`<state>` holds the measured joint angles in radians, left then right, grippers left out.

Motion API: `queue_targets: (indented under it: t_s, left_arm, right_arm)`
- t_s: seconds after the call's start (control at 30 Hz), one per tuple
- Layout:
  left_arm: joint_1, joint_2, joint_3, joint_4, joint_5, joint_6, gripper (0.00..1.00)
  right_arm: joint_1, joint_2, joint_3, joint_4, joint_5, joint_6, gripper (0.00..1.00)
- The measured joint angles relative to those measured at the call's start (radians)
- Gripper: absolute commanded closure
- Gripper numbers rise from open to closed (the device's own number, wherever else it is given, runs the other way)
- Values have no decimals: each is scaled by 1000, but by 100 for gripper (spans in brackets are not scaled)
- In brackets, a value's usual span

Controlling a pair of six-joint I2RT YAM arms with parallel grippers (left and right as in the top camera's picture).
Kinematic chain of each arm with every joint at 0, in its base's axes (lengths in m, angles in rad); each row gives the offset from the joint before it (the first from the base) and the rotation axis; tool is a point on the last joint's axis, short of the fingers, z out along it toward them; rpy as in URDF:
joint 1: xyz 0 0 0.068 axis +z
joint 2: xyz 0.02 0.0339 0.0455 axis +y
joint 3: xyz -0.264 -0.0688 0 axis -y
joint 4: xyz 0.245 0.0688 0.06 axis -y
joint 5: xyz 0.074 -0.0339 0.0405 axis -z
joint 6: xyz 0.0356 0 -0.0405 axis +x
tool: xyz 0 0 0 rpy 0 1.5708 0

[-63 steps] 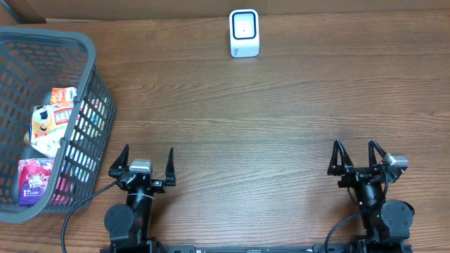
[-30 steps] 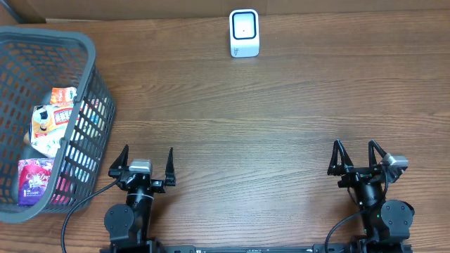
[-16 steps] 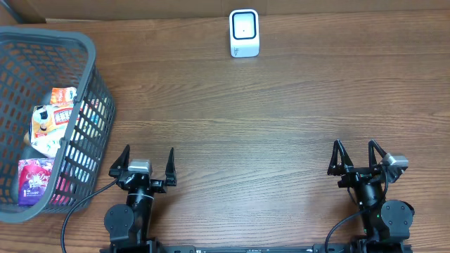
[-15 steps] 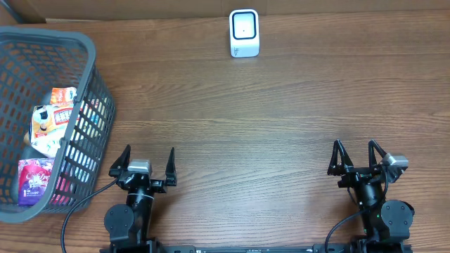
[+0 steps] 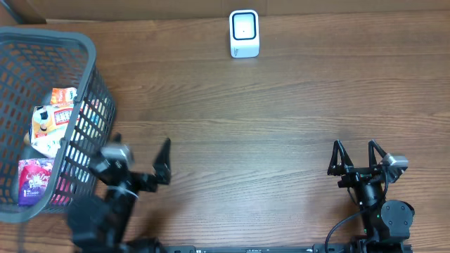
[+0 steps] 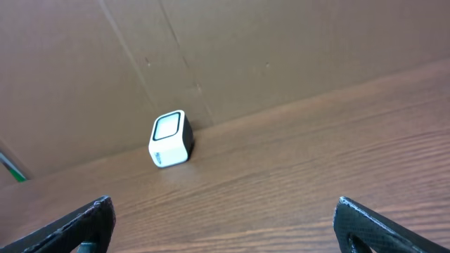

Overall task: Scan the item barcode
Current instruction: 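Reach the left gripper into the basket and grasp the purple pad pack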

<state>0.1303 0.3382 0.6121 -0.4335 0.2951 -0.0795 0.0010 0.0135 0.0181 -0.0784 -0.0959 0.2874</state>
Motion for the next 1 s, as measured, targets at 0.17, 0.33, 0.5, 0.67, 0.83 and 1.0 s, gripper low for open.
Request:
queue_targets:
  t_s: [0.17,0.33,0.5,0.67,0.83,1.0]
  left_arm:
    - [0,478,631,-426,-26,35,0]
    - [0,890,1220,-866,-36,153,0]
    - [11,1133,1544,-1003,-114,114,0]
    - [195,1262,1736,-1102,-193,-72,0]
    - [430,1270,1758,-1199,-267,-204,0]
    - [608,1293,1760,-1236,-309,-262,1]
  right_arm:
    - [0,0,0,-2,0,0,0]
    - [0,0,0,-1,0,0,0]
    - [0,-1,0,0,0,0,0]
    - [0,-1,0,-1,0,0,0]
    - [0,-1,0,0,0,0,0]
    - [0,-1,0,-1,0,0,0]
